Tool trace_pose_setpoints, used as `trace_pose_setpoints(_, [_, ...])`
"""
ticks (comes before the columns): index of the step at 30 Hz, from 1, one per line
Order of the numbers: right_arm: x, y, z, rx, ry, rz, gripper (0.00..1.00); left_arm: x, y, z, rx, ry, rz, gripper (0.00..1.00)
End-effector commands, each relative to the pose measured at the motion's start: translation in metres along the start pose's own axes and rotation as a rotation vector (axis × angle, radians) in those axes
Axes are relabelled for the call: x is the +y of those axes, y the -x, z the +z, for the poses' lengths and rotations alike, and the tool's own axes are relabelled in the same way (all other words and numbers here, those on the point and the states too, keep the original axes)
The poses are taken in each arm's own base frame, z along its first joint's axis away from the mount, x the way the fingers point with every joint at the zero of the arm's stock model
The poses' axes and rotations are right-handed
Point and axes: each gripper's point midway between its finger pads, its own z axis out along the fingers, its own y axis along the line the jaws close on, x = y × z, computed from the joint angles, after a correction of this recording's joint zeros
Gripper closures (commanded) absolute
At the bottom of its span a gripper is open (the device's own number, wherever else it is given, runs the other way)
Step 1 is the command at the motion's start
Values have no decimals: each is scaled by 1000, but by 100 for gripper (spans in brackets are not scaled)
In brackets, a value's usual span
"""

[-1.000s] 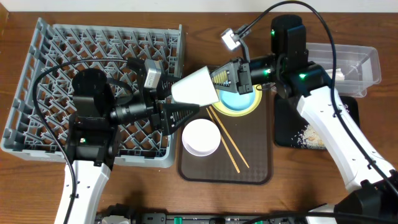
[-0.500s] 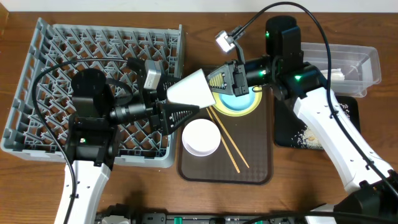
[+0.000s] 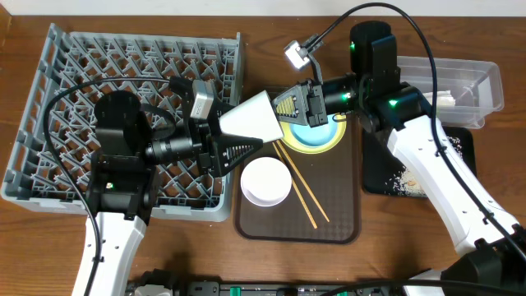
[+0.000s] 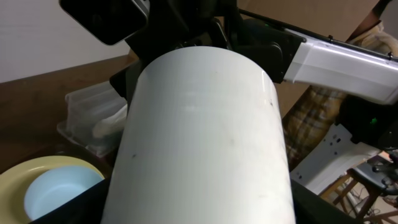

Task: Sort waste into correct bins and load items into the dishwasher
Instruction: 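Hand the white cup from the right gripper to the left gripper, then place the white cup upside down in the dish rack with the left gripper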

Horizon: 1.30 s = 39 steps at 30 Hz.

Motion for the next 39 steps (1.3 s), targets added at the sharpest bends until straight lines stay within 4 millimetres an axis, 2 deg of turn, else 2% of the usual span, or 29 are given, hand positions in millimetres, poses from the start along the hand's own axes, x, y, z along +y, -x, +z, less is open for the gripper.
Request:
trace_pose_setpoints(1, [12, -6, 5, 35, 50, 1, 99, 0, 7, -1, -11, 15, 22, 25])
trace_pose_setpoints(11, [11, -5, 4, 34, 49, 0, 96, 2, 7, -1, -14, 24, 22, 28])
trace_pose_setpoints(13, [11, -5, 4, 33, 48, -1, 90, 5, 8, -1, -18, 42, 21, 29])
trace_pose_setpoints(16, [10, -4, 1, 27, 44, -3, 74, 7, 9, -2, -22, 55, 20, 29])
trace_pose_setpoints(21, [1, 4, -10, -12, 5, -4, 66, 31, 3, -10, -25, 170, -27, 28])
trace_pose_setpoints(23, [-11, 9, -16, -49, -54, -2, 62, 43, -4, -16, -16, 233, -53, 28])
trace_pose_setpoints(27, [-68, 14, -42, -152, -349, 77, 54, 66, -16, -33, -5, 359, -129, 28])
trace_pose_setpoints(29, [-95, 9, -57, -172, -505, 113, 53, 76, -21, -42, -4, 415, -172, 29])
trace_pose_setpoints(30, [-116, -2, -72, -163, -643, 135, 54, 87, -29, -54, -1, 484, -224, 32])
trace_pose_setpoints(31, [-125, -8, -78, -152, -706, 143, 53, 93, -33, -61, 1, 527, -252, 34])
trace_pose_setpoints(35, [-146, -27, -99, -106, -885, 167, 54, 118, -58, -96, 19, 739, -385, 35])
trace_pose_setpoints(39, [-150, -42, -117, -63, -1006, 179, 54, 132, -86, -143, 59, 1009, -507, 41])
